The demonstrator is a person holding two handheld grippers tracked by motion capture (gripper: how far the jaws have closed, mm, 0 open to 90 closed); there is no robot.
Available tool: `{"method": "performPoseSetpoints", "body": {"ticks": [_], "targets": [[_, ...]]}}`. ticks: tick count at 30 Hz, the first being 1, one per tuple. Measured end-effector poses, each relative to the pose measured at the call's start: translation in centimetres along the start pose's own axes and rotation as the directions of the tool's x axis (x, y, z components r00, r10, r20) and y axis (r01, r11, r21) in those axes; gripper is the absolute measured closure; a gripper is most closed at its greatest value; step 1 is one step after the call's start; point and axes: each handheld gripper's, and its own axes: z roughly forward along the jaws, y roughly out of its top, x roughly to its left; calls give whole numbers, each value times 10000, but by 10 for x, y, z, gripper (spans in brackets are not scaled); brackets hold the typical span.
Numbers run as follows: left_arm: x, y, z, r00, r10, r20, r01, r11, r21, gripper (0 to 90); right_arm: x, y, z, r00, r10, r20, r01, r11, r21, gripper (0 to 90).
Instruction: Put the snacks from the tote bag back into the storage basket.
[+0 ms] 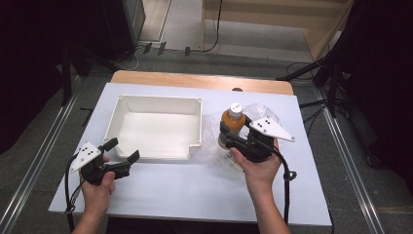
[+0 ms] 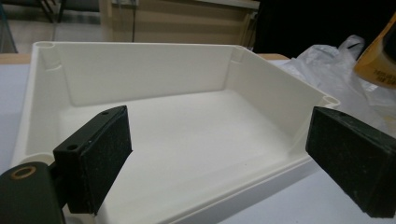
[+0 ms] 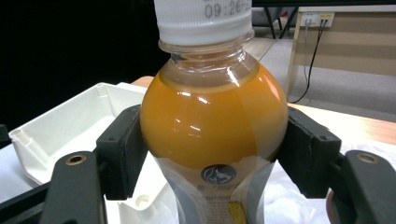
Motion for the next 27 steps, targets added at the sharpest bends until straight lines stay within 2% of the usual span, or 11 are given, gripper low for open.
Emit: {"method": "performPoseSetpoints", "body": {"ticks": [9, 15, 19, 27], "targets": [[5, 0, -3, 9999, 4, -151, -5, 9999, -119, 73, 10, 8, 12, 10000, -85, -37, 85, 9999, -142, 311], [9, 1, -6, 9987, -496, -64, 495, 9985, -236, 72, 14, 8, 22, 9999, -83, -145, 81, 9998, -173, 311], [11, 1, -7, 9986, -481, -211, 477, 9987, -194, 73, 17, 8, 29, 9996, -191, -193, 188, 9997, -158, 311], [11, 0, -6, 9992, -163, -361, 161, 9999, -62, 72, 22, 9, 41, 9997, -219, -148, 217, 9997, -126, 311]]}}
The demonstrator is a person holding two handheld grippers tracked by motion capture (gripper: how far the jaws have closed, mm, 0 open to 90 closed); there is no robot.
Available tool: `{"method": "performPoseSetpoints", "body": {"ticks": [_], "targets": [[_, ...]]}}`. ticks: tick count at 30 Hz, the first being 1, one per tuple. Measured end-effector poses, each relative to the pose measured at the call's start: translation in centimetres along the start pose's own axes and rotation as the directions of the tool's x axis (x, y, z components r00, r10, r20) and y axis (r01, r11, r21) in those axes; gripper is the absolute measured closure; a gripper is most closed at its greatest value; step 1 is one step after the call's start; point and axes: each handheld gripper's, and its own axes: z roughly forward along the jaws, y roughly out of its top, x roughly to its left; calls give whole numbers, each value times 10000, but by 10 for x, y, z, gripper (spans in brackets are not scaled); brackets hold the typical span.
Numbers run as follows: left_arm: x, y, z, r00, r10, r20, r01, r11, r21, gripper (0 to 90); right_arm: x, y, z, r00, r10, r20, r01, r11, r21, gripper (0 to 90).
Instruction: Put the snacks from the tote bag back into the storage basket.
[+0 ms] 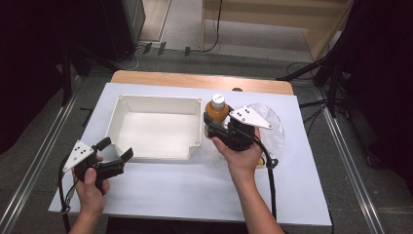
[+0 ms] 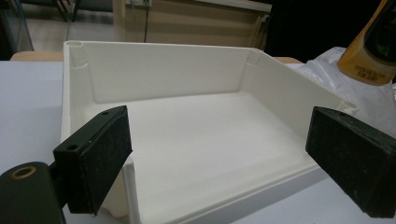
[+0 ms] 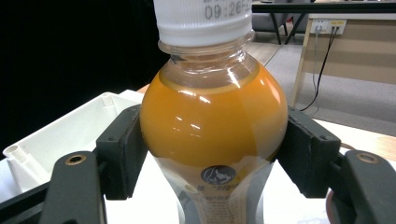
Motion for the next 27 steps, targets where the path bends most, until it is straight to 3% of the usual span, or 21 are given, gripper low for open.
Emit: {"method": "performPoseSetpoints", "body": {"ticks": [24, 27], "targets": [[1, 0, -2, 9997, 255, -56, -255, 9997, 59, 72, 12, 5, 30, 9997, -73, -254, 72, 10000, -58, 312], [1, 0, -2, 9999, 149, -33, -149, 9999, 13, 72, 14, 4, 33, 9996, -34, -285, 33, 10000, -47, 312]]}}
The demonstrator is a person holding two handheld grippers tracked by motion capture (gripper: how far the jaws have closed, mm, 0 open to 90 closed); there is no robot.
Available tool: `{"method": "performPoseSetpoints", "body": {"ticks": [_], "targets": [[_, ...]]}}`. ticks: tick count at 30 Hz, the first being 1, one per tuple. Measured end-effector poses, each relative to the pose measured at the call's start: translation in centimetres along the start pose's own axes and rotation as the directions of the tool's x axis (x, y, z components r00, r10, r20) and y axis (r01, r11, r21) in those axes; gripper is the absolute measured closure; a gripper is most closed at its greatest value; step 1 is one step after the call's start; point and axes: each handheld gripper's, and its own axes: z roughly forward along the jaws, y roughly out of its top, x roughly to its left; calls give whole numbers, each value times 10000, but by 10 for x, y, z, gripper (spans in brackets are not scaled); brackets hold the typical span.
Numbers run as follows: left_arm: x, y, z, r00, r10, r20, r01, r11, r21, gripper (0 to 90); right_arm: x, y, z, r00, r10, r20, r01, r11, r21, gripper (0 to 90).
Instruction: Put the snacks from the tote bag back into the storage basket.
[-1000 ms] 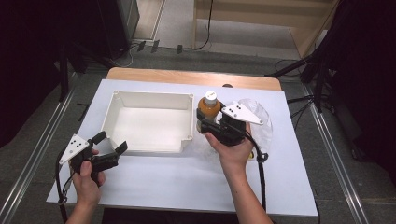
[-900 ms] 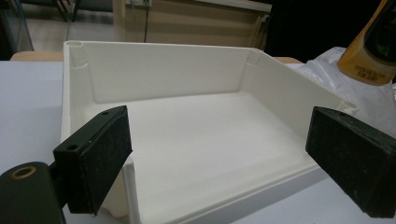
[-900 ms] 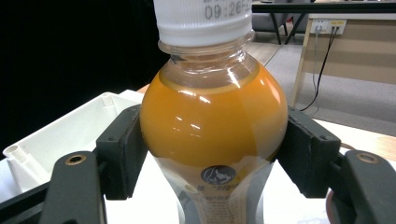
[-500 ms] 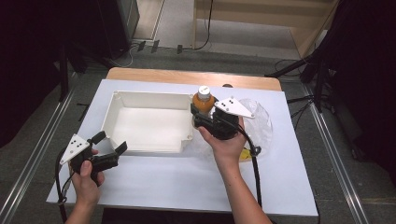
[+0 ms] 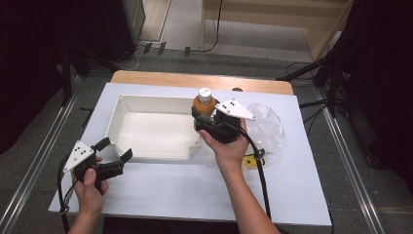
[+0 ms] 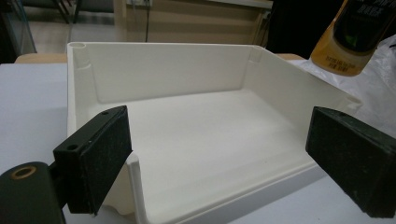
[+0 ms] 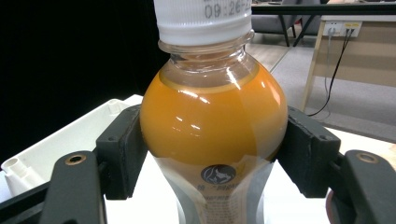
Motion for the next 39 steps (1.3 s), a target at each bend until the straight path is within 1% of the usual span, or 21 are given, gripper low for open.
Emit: {"method": "performPoseSetpoints", "body": {"ticks": [2, 6, 9, 12, 15, 17, 23, 25, 29, 31, 37, 39], "targets": [[0, 1, 0, 10000, 51, -6, -51, 10000, 4, 72, 1, -1, 2, 10000, 55, -42, -55, 10000, 2, 312], [0, 0, 1, 10000, 31, 0, -31, 10000, 56, 72, 2, -2, 7, 9999, 93, -66, -92, 9999, 85, 311], [0, -1, 1, 10000, 75, -14, -75, 9999, 87, 72, 5, -1, 10, 9999, 30, -135, -29, 10000, 38, 312], [1, 0, 0, 10000, 29, 8, -29, 10000, 73, 73, 7, -1, 12, 9997, 33, -249, -33, 10000, 18, 311], [0, 0, 0, 10000, 36, 16, -36, 10000, 50, 73, 9, -1, 15, 9996, -28, -271, 30, 10000, 69, 312], [1, 0, 1, 10000, 15, 35, -16, 10000, 68, 73, 12, -1, 16, 9994, 13, -340, -9, 9999, 108, 311], [1, -2, 1, 9999, -90, 52, 89, 9999, 107, 73, 17, 0, 18, 9988, -109, -477, 113, 9999, 71, 311], [2, -1, 0, 9998, -181, 99, 181, 9998, 8, 73, 18, 0, 18, 9985, -143, -536, 148, 9999, 87, 311], [4, 0, -2, 9997, -243, 51, 243, 9996, -105, 73, 20, -2, 22, 9979, -141, -628, 150, 9998, 135, 311], [6, 0, -3, 9997, -241, 5, 241, 9997, -71, 72, 21, -4, 24, 9979, -130, -628, 144, 9997, 217, 311], [6, -1, -1, 9998, -192, -9, 192, 9998, -51, 72, 26, -9, 25, 9956, -406, -849, 427, 9988, 233, 311], [6, -1, -1, 9998, -194, -8, 193, 9998, -68, 73, 27, -10, 26, 9955, -349, -882, 371, 9990, 234, 311]]}}
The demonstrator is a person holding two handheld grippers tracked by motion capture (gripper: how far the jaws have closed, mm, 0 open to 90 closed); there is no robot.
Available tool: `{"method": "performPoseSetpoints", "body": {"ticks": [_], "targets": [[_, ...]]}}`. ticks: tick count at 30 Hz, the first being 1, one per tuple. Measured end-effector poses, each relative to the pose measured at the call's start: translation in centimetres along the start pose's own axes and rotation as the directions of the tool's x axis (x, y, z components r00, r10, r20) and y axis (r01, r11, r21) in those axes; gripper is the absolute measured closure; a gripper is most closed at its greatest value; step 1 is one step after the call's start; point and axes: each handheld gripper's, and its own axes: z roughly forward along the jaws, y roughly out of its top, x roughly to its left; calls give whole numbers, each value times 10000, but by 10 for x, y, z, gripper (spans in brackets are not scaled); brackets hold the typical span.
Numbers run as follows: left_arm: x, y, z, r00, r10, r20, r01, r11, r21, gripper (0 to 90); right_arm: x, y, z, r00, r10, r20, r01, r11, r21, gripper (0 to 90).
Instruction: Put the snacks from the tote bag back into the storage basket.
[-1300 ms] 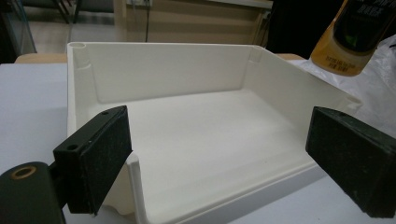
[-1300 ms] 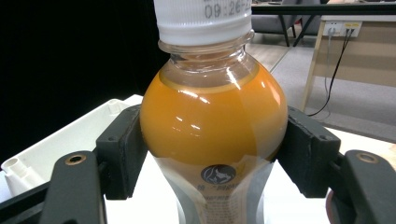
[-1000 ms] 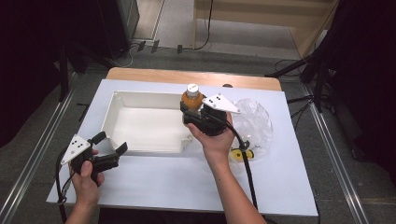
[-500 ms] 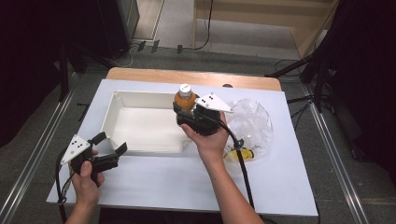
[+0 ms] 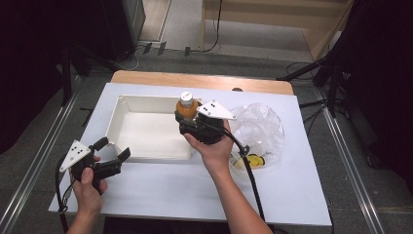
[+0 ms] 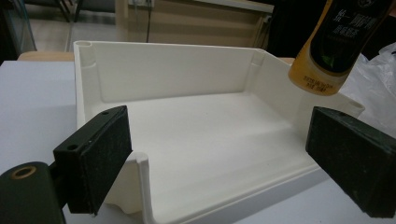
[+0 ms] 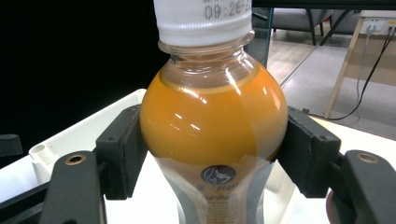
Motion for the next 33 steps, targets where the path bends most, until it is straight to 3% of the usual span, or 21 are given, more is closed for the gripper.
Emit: {"method": "performPoseSetpoints", "body": {"ticks": [33], "targets": [[0, 0, 2, 10000, 63, 32, -63, 9999, 84, 73, -8, -47, 19, 9996, 61, 276, -88, 9952, 979, 310]]}}
